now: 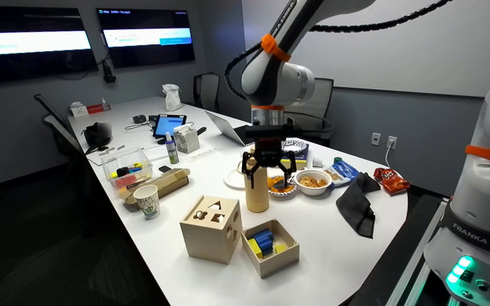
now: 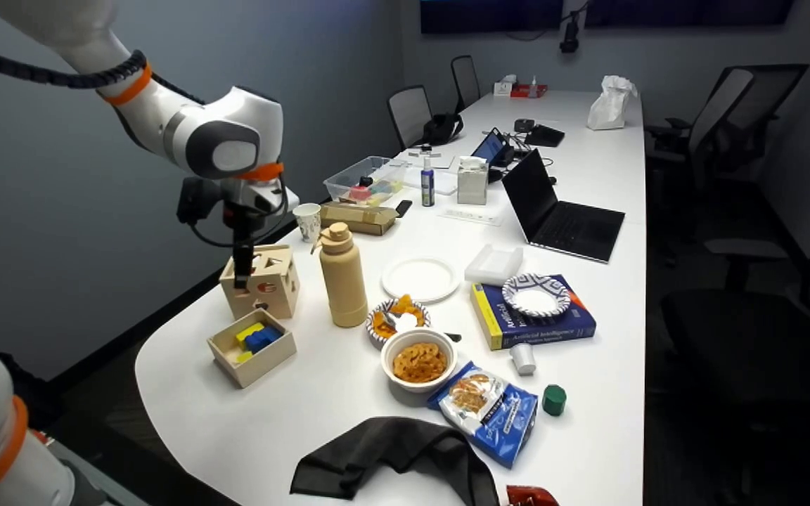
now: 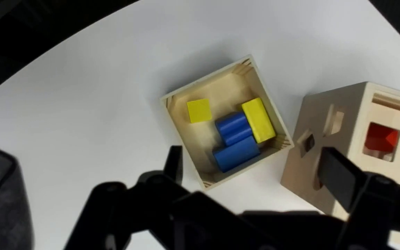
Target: Put a yellow item in the cube
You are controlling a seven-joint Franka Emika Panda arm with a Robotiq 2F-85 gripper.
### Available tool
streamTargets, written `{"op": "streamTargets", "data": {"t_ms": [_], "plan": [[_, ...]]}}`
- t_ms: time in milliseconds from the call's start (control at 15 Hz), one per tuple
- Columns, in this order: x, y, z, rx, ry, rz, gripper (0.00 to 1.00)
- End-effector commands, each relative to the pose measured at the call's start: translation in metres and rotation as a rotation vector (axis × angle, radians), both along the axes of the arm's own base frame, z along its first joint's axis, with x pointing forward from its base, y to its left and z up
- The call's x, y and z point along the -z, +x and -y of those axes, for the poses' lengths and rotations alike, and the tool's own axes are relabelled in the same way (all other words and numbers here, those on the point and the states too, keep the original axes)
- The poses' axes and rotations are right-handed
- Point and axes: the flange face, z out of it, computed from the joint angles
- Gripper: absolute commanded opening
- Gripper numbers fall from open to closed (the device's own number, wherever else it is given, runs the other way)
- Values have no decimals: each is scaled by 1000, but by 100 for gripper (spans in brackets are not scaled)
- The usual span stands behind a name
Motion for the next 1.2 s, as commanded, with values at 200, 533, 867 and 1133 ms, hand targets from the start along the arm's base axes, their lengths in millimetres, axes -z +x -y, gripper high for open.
{"op": "streamTargets", "data": {"t_ms": [200, 533, 867, 1133], "plan": [[63, -21, -5, 91, -5, -48, 100], [90, -24, -7, 72, 17, -82, 100], [113, -19, -14, 66, 40, -77, 100], [134, -18, -20, 23, 59, -70, 100]]}}
